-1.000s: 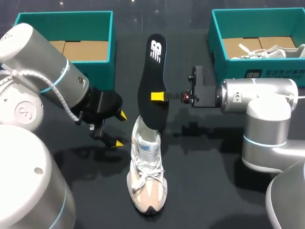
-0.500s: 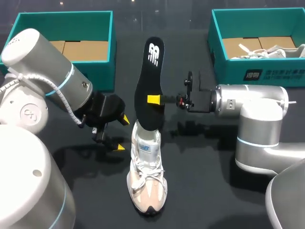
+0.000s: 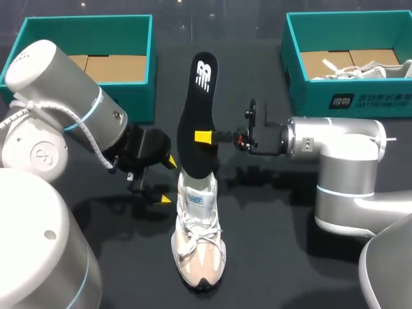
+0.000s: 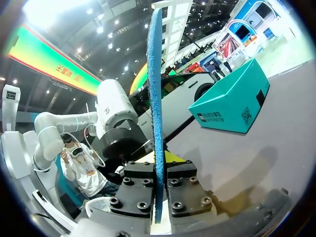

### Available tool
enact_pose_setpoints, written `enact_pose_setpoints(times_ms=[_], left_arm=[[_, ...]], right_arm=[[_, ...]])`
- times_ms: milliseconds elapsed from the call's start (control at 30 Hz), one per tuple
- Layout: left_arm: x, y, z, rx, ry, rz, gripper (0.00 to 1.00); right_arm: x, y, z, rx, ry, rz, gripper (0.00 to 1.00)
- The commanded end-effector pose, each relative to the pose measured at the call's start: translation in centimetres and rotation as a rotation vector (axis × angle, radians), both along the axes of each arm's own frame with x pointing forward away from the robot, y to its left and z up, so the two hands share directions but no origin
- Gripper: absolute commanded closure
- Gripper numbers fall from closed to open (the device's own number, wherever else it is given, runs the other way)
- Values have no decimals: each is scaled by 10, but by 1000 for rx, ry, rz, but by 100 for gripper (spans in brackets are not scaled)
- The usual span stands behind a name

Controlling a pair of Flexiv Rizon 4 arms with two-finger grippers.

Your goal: Take the shoe out of the shoebox, open the shoe tongue, remove and reinsert the insole, then place the shoe into the shoebox

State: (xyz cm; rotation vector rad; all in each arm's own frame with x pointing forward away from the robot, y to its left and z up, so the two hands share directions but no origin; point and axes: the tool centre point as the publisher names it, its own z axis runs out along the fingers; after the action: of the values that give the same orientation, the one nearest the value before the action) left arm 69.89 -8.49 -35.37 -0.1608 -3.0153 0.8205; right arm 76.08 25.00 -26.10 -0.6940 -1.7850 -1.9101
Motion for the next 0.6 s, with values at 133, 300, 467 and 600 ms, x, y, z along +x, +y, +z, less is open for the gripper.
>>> enact_pose_setpoints(times_ms=[133, 300, 467, 600], left_arm=[[-1, 0, -1, 1, 2, 1, 0], [-1, 0, -1, 1, 2, 1, 0], [-1, 0, -1, 1, 2, 1, 0], [-1, 0, -1, 1, 2, 1, 0]], right_arm=[[-3, 7, -1, 7, -21, -14, 100], [-6, 8, 0, 10, -45, -17, 100], [-8, 9, -4, 22, -78, -24, 100], [-12, 11, -6, 24, -118, -26, 100]])
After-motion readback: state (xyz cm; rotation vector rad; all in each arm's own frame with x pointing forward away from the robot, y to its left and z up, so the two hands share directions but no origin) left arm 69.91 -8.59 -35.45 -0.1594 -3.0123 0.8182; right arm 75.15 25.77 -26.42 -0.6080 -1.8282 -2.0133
